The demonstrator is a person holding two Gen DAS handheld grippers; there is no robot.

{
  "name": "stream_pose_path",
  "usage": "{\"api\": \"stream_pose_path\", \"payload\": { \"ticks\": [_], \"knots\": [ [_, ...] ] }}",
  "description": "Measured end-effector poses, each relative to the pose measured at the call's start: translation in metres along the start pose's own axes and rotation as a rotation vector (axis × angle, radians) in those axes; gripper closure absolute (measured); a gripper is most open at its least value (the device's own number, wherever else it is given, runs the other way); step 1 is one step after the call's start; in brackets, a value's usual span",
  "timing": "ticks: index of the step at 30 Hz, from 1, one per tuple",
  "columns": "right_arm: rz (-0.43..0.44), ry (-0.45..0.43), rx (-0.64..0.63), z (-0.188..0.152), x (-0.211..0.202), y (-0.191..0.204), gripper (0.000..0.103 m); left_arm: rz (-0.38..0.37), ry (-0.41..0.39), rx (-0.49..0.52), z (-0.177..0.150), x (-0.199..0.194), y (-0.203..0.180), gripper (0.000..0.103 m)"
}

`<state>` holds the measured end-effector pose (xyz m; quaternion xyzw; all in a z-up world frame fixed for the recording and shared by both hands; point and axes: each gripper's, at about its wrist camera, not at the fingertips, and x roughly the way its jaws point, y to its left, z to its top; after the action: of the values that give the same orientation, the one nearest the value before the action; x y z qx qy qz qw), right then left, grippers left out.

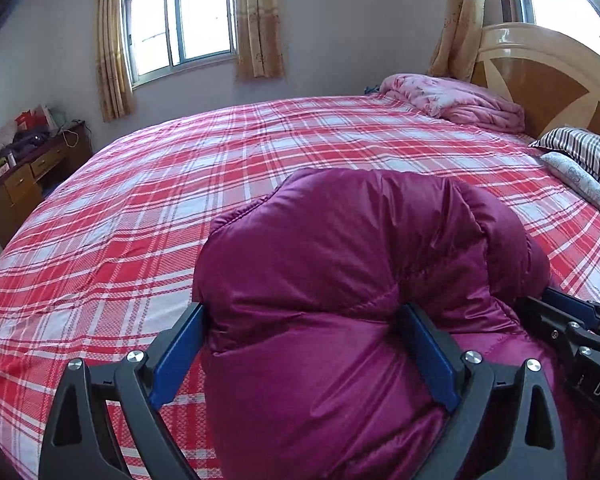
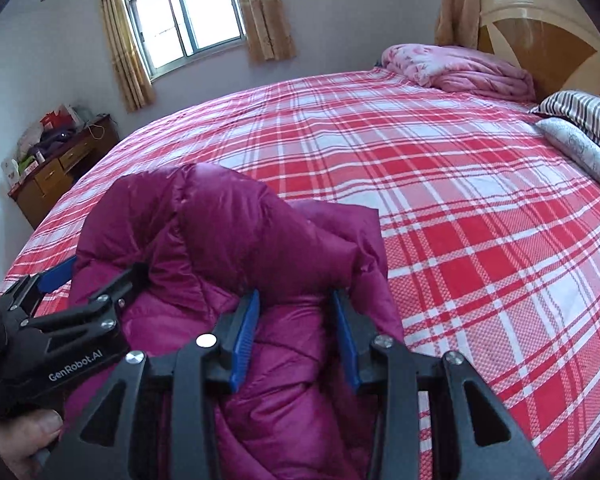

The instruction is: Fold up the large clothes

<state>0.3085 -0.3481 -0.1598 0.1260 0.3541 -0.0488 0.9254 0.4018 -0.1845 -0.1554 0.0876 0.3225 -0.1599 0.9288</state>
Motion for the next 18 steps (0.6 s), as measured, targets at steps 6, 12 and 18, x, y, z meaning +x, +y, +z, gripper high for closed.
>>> {"api": "stream_pose_path", "payload": {
  "ticks": [6, 12, 18],
  "knots": [
    [0.003, 0.024, 0.027, -0.004, 0.01, -0.005, 0.06, -0.011, 0.037, -0.005, -0.002, 0.01, -0.003, 0.004],
    [-0.007, 0.042, 0.033, -0.006, 0.013, -0.006, 0.06, -0.026, 0.063, -0.016, -0.004, 0.015, -0.003, 0.002],
    [-0.015, 0.051, 0.035, -0.008, 0.015, -0.006, 0.059, -0.022, 0.072, -0.01, -0.005, 0.017, -0.006, 0.002]
  ]
}}
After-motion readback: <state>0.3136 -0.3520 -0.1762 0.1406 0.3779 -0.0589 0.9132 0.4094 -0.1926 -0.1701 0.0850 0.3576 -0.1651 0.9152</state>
